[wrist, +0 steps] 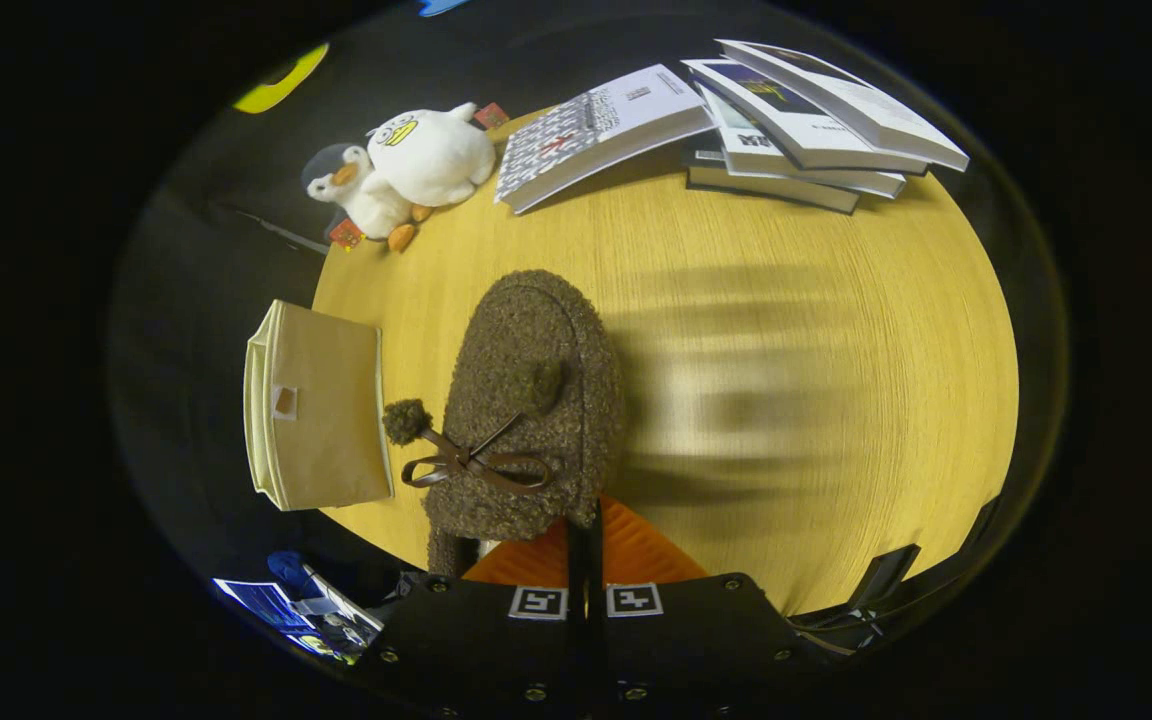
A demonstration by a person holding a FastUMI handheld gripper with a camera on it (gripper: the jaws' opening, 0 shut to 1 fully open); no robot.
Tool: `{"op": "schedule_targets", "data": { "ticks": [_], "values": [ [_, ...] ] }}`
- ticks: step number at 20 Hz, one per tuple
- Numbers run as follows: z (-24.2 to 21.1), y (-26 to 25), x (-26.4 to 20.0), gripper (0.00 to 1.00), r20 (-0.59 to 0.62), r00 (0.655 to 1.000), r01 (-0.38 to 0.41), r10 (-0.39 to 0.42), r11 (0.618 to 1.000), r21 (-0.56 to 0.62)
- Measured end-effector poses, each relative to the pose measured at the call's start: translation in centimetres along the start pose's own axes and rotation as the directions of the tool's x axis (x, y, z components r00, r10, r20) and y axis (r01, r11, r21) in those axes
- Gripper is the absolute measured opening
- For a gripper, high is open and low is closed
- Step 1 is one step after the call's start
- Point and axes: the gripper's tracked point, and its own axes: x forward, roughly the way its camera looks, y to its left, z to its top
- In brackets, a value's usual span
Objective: Open the storage box then place both shoes into the box .Put the left shoe in first, then the right shoe, with the right side of both shoes facing outward in a uniform manner.
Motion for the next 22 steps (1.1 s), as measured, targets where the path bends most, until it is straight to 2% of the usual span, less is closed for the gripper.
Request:
{"op": "schedule_targets", "data": {
  "ticks": [4,11,16,22],
  "values": [
    [0.3,4.2,-1.3,0.00,0.024,1.000,0.001,0.001,0.997,-0.079],
    [1.1,13.8,-2.5,0.00,0.035,0.996,-0.077,0.085,0.977,-0.199],
    [1.2,19.7,-1.6,0.00,0.005,0.995,-0.097,0.103,0.951,-0.295],
    [2.1,28.7,-0.5,0.00,-0.018,0.988,-0.148,0.154,0.901,-0.408]
  ]
}}
